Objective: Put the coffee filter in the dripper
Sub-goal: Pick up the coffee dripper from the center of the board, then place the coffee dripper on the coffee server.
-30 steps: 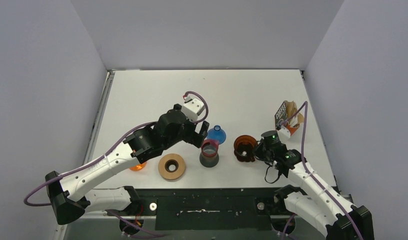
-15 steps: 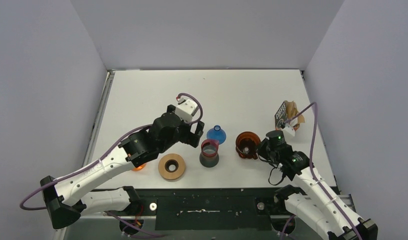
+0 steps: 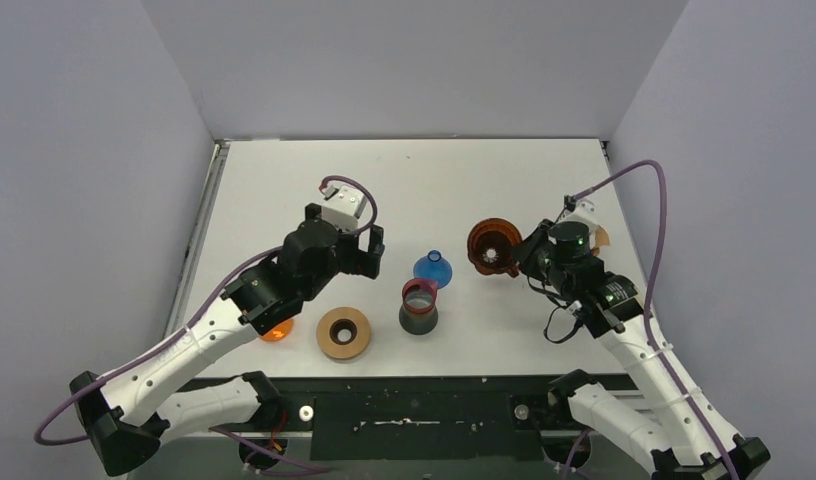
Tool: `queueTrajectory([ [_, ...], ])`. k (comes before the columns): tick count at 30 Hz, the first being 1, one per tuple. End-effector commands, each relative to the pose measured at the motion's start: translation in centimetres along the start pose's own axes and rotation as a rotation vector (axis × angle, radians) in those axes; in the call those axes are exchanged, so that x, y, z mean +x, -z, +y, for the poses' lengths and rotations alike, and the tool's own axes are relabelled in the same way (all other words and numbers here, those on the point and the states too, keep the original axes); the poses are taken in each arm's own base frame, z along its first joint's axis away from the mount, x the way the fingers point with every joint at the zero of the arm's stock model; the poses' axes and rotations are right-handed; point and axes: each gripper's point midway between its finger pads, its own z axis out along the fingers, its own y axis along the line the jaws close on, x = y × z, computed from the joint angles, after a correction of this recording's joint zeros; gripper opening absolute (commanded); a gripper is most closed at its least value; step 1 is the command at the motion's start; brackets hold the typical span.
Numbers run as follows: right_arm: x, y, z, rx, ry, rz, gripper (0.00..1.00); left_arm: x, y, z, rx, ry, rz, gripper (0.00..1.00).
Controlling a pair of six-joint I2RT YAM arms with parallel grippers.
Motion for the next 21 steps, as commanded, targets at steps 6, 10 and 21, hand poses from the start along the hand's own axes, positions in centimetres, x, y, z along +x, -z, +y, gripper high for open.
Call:
queueTrajectory([
  [6,-2.2,0.9,7.2,-0.247,0.178,0.115,0.0,-3.3,0.8,2.9,-0.054,0.128,-0.133,0.88],
  [10,-1.4,0.9,9.0,-0.322,0.214,0.204,0.0,-3.6,1.4,4.2,-0.114,0.144,-0.16,0.88],
  [21,2.9,1.1,12.3,-0.52,0.22,0.48,0.0,-3.9,2.2,5.0,-0.143,0.154,-0.185,0.88],
])
